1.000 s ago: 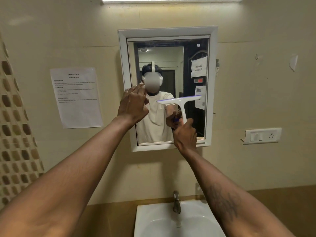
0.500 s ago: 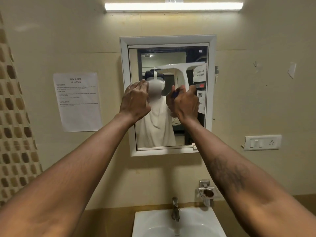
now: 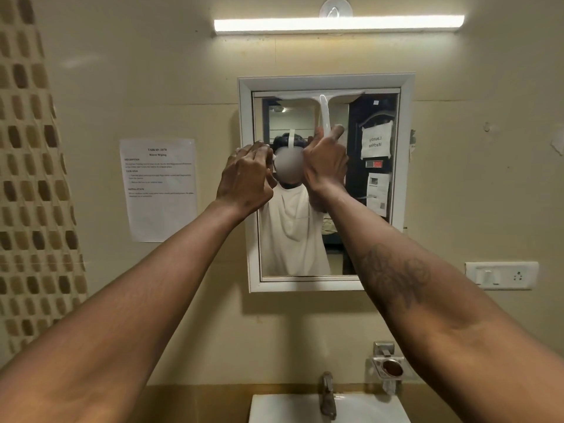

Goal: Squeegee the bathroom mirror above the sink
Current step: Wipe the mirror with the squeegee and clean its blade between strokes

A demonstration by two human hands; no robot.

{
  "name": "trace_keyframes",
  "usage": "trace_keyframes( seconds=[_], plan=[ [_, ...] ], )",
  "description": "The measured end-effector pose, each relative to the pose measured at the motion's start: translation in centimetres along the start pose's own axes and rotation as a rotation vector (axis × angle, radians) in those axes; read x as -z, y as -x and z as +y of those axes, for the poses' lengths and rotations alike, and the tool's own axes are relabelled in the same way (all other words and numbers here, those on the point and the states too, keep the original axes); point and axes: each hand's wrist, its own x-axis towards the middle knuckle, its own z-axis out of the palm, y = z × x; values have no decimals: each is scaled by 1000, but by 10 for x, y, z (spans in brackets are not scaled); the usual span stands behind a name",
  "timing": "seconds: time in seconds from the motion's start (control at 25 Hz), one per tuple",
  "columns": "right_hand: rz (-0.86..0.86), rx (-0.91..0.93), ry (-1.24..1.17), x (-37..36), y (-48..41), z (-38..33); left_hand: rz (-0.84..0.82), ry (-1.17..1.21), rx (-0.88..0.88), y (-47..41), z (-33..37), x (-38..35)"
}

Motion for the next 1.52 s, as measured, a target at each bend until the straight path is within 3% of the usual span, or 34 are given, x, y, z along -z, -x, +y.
trace_keyframes(
  seconds=[0.56, 0.76, 1.28, 1.52],
  plan=[
    [2, -68, 36, -13, 6, -13, -13, 4, -4, 17, -29, -1],
    [-81, -125, 25, -19, 33, -5, -23, 6, -15, 19, -29, 1],
    [-20, -97, 69, -14, 16, -2, -66, -36, 9, 20, -34, 1],
    [-74, -91, 83, -11, 39, 9, -110, -26, 19, 32, -33, -7]
  ],
)
